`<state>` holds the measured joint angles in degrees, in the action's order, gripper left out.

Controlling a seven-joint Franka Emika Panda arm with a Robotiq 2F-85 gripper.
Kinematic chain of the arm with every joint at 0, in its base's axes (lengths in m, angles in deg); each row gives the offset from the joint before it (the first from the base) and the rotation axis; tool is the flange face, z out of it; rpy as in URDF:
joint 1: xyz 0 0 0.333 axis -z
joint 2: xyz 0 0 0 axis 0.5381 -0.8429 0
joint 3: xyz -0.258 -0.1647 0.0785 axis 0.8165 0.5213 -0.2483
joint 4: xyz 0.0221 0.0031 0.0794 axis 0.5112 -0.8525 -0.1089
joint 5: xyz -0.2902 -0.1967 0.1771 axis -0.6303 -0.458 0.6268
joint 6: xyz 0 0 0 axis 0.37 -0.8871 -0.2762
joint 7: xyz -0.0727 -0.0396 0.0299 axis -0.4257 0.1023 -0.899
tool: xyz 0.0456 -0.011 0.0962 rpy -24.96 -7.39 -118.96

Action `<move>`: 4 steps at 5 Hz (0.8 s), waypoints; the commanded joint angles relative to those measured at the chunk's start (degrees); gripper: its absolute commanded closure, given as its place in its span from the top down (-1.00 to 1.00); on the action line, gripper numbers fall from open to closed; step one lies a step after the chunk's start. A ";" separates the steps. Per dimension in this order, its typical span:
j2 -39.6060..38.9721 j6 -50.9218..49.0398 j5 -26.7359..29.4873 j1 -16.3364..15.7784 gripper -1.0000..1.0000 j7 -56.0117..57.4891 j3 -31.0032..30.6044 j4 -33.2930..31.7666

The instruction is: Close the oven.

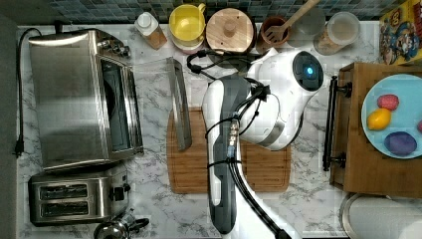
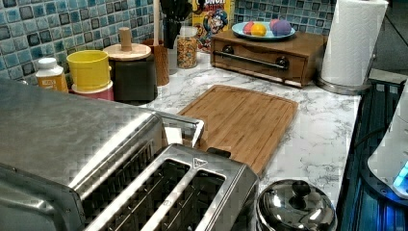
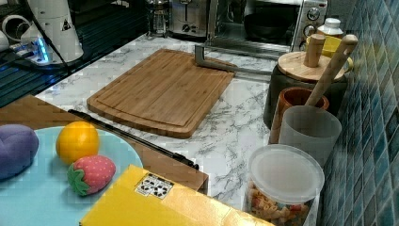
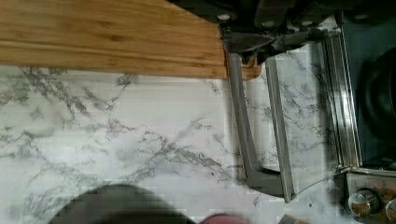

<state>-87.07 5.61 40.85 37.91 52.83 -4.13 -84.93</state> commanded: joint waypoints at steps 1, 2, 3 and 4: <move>-7.38 6.84 8.86 -2.38 -1.00 13.61 -4.67 -0.33; -11.90 8.38 7.20 -2.44 -1.00 11.35 -4.65 2.14; -13.95 7.02 7.01 -1.28 -1.00 11.77 -5.49 4.46; -13.72 5.10 11.14 0.37 -1.00 12.60 -6.53 5.22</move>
<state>-105.67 11.13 49.71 37.18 66.37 -8.62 -84.14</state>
